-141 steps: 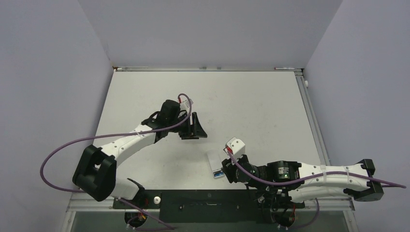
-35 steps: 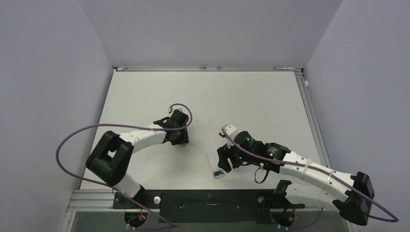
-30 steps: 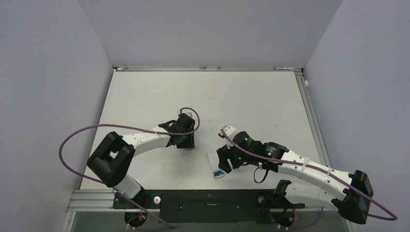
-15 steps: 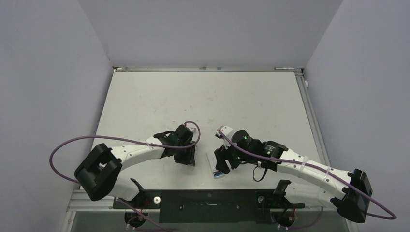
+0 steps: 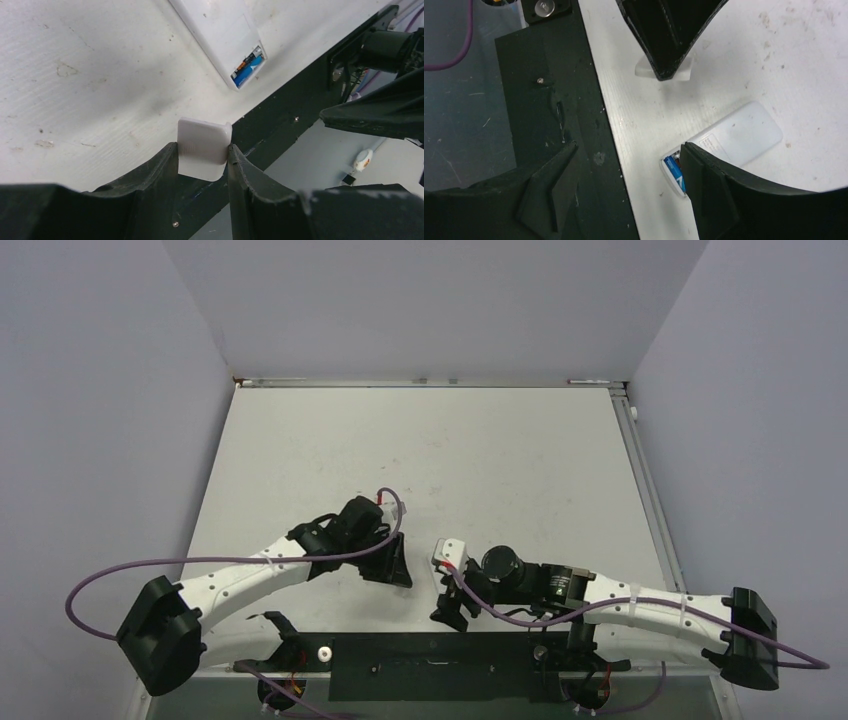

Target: Load the batteries into the remote control

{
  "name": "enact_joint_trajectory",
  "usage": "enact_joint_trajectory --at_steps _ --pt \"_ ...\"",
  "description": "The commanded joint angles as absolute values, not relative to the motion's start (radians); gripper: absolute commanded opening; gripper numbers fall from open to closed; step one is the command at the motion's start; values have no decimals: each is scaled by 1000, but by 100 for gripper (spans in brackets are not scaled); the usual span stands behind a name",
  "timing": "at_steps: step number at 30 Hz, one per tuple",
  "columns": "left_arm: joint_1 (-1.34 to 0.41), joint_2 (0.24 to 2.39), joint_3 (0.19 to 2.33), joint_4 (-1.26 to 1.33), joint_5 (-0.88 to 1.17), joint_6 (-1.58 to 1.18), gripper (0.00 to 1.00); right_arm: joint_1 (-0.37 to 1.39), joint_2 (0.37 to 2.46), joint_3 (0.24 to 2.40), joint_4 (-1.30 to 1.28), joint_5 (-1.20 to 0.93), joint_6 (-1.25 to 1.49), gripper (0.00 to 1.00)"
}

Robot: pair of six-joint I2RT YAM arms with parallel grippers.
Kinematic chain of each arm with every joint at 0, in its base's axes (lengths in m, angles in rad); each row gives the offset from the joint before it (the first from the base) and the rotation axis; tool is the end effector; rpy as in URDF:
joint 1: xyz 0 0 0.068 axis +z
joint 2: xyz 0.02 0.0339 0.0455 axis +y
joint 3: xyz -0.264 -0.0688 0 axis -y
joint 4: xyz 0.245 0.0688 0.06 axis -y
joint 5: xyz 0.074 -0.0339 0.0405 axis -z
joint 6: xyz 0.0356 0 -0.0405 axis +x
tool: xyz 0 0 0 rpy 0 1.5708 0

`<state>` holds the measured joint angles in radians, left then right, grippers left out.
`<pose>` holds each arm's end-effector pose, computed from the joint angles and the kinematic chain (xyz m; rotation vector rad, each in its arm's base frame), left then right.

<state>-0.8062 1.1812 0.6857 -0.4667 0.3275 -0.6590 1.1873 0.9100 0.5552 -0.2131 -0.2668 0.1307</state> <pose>0.1477 -0.1706 0.2056 0.3454 2.7393 -0.9178 0.0661 0.1889 0.2348 -1.3060 1.9020 1.0165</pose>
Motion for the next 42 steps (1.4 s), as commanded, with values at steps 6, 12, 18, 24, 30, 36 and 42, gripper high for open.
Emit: enact_joint_trajectory --at_steps 6,12,18,24,30,36,42 --pt "-813 1079 655 -413 445 -755 17 1234 929 521 68 -139 83 74" --pt "-813 1060 650 -388 471 -805 17 1262 969 526 110 -108 67 76" --pt "-813 1053 648 -363 494 -834 17 1286 1014 527 150 -78 60 76" --pt "-813 1046 653 -359 510 -843 17 1294 1050 529 175 -56 51 77" --pt "-813 1042 650 -354 517 -848 17 1302 1089 537 191 -54 42 76" --pt "-813 1042 644 -337 529 -859 17 1304 1103 539 203 -54 38 74" --pt "-813 1043 643 -337 532 -857 17 1303 1107 543 209 -55 33 66"
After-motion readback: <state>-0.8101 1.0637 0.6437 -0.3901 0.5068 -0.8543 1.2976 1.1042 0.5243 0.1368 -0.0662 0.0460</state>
